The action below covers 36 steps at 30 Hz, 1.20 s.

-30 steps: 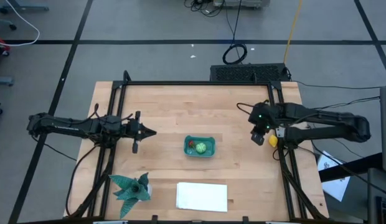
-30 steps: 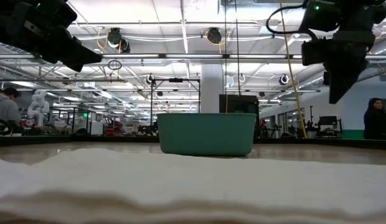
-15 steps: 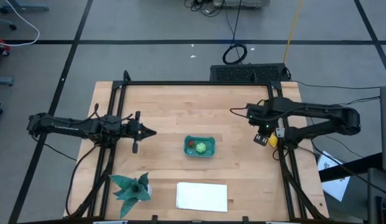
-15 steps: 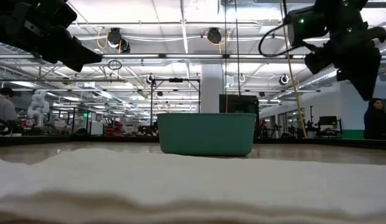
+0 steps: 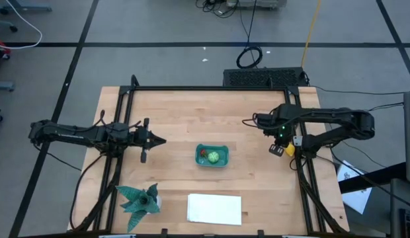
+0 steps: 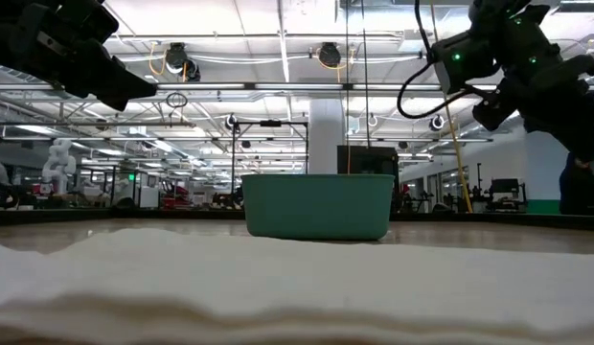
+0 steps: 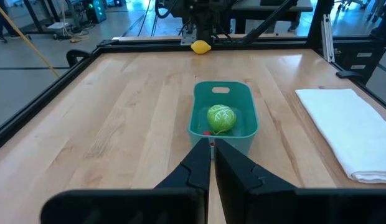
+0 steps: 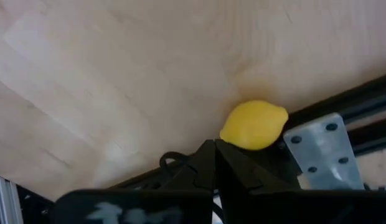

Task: Pick and placing Produce into tupperware
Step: Put the yellow lemon into the blue bin

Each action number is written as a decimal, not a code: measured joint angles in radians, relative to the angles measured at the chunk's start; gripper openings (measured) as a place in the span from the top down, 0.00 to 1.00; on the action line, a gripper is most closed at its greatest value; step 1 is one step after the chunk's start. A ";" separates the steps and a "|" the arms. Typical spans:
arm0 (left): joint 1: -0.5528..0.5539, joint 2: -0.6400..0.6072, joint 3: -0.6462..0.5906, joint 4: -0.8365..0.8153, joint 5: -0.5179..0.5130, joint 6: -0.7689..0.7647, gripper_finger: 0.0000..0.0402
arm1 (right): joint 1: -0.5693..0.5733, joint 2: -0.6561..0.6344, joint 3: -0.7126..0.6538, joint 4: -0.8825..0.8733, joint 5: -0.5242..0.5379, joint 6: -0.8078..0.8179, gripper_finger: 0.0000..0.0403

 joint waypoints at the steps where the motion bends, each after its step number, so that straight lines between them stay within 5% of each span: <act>1: 0.000 0.000 0.000 0.000 0.000 0.000 0.94 | 0.000 0.002 0.000 -0.007 0.001 0.011 0.98; 20: 0.000 0.000 0.000 0.000 0.001 -0.015 0.94 | 0.057 0.003 -0.070 0.049 0.005 0.064 0.97; 28: 0.000 0.000 0.000 0.000 0.001 -0.015 0.94 | 0.107 0.003 -0.108 0.109 0.126 0.087 0.97; 36: 0.000 0.000 0.000 0.000 0.001 -0.015 0.94 | 0.140 0.003 -0.108 0.105 0.134 0.152 0.97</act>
